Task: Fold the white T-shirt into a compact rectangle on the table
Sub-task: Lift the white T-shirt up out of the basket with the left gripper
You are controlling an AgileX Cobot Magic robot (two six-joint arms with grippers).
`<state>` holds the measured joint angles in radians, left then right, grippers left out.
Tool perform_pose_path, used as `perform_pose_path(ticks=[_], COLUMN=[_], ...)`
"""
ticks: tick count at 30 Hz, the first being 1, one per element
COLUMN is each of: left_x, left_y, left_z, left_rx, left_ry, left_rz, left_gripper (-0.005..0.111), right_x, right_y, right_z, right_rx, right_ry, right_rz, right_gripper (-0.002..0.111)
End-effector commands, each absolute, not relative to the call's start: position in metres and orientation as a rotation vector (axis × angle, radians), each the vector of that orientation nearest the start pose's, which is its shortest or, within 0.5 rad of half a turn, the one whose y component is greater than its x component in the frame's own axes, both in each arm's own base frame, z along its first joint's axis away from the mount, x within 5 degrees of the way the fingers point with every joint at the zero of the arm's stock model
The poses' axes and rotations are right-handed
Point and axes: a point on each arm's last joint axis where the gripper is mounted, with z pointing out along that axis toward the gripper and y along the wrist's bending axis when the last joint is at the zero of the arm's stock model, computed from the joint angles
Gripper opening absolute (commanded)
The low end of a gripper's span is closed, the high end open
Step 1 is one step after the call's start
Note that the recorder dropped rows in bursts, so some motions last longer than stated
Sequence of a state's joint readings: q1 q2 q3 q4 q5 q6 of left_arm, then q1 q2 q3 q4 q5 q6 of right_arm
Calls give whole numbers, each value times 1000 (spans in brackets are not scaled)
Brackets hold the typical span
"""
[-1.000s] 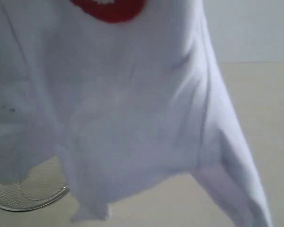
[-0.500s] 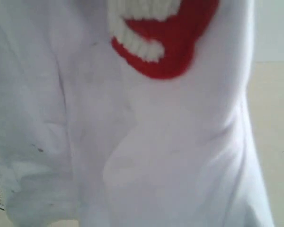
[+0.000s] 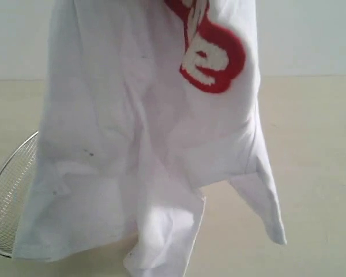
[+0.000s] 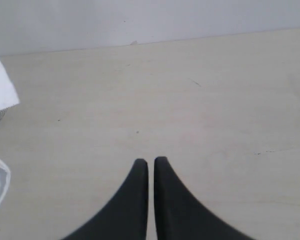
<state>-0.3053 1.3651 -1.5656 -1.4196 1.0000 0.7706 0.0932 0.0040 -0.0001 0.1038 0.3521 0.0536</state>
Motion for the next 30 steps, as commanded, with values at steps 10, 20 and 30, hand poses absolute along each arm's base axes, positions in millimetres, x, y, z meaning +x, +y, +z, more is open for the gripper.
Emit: perform_pose_path(ticks=[10,20,30], left_x=[262,281,275], left_y=[-177,-184,-183], left_z=[420,387,392], left_rx=[735,737,789], left_ry=[1857,1940,1906], left_rz=[-1231,-1209,-1201], left_gripper=[4,4,4], right_x=[53,53,53], right_y=[8,8,8], right_z=[183,182,182], right_rx=[24,24,24], right_ry=[1827,1836,1836], right_rz=[194,194,194], right_gripper=[0,0,0])
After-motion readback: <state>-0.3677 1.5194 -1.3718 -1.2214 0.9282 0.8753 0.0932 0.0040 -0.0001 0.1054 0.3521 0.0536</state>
